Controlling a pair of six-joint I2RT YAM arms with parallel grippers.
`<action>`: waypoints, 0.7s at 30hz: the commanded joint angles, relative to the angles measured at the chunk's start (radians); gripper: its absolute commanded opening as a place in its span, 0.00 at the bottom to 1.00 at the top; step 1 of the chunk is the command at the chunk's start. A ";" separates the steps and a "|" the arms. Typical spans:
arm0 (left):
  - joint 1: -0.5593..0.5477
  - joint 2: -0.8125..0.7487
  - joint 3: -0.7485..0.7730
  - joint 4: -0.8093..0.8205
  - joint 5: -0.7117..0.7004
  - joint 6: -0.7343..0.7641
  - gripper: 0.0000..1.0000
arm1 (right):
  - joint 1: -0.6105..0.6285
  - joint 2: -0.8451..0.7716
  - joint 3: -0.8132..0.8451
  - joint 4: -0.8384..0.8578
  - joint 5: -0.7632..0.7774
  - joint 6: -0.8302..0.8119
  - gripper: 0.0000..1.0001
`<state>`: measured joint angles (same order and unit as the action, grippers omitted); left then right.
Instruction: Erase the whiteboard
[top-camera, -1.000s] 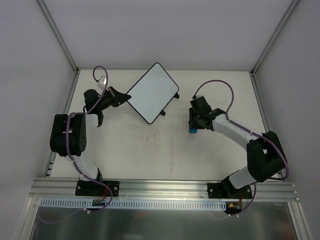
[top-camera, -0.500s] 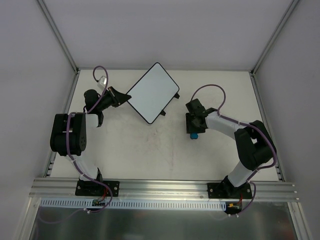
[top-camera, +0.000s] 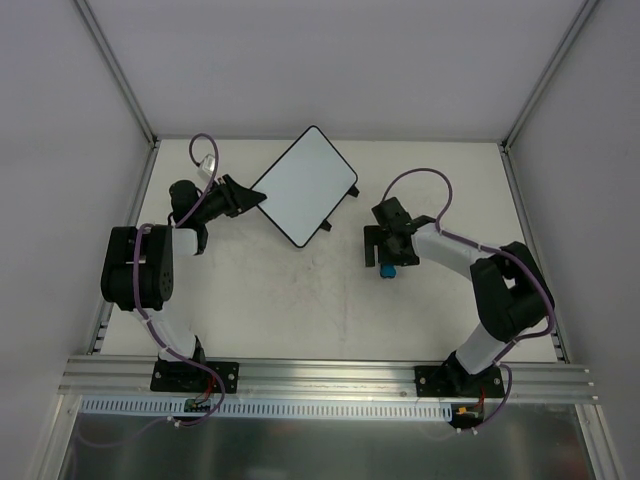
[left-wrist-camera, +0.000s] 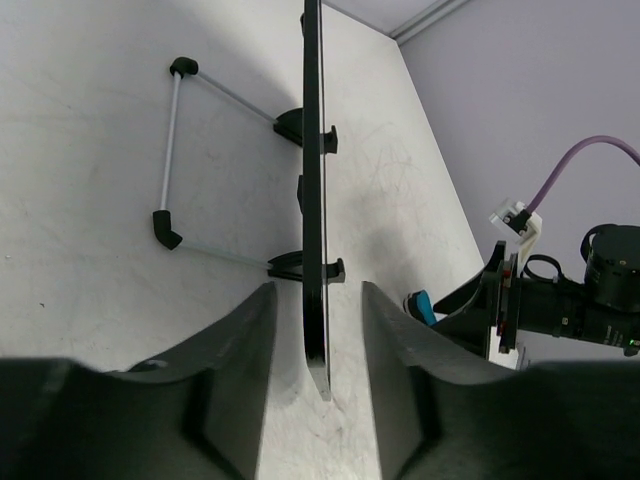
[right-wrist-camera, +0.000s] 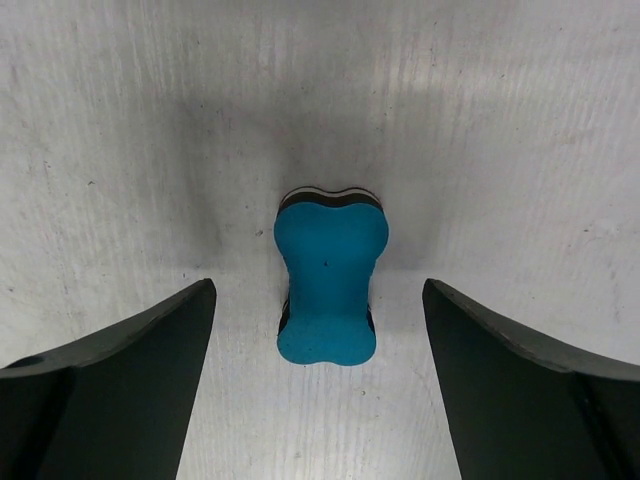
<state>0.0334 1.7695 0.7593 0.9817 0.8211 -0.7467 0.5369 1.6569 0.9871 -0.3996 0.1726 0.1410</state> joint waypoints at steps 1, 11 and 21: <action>0.003 -0.001 -0.011 0.041 0.030 0.009 0.43 | -0.003 -0.071 0.002 -0.013 0.033 0.003 0.89; 0.011 -0.024 -0.041 0.066 0.006 0.007 0.94 | -0.005 -0.195 -0.065 0.041 0.035 -0.004 0.94; 0.036 -0.030 -0.090 0.159 -0.003 -0.043 0.99 | -0.041 -0.299 -0.087 0.071 -0.050 -0.040 0.99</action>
<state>0.0547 1.7695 0.6914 1.0260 0.8249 -0.7723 0.5102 1.4254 0.9062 -0.3481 0.1383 0.1211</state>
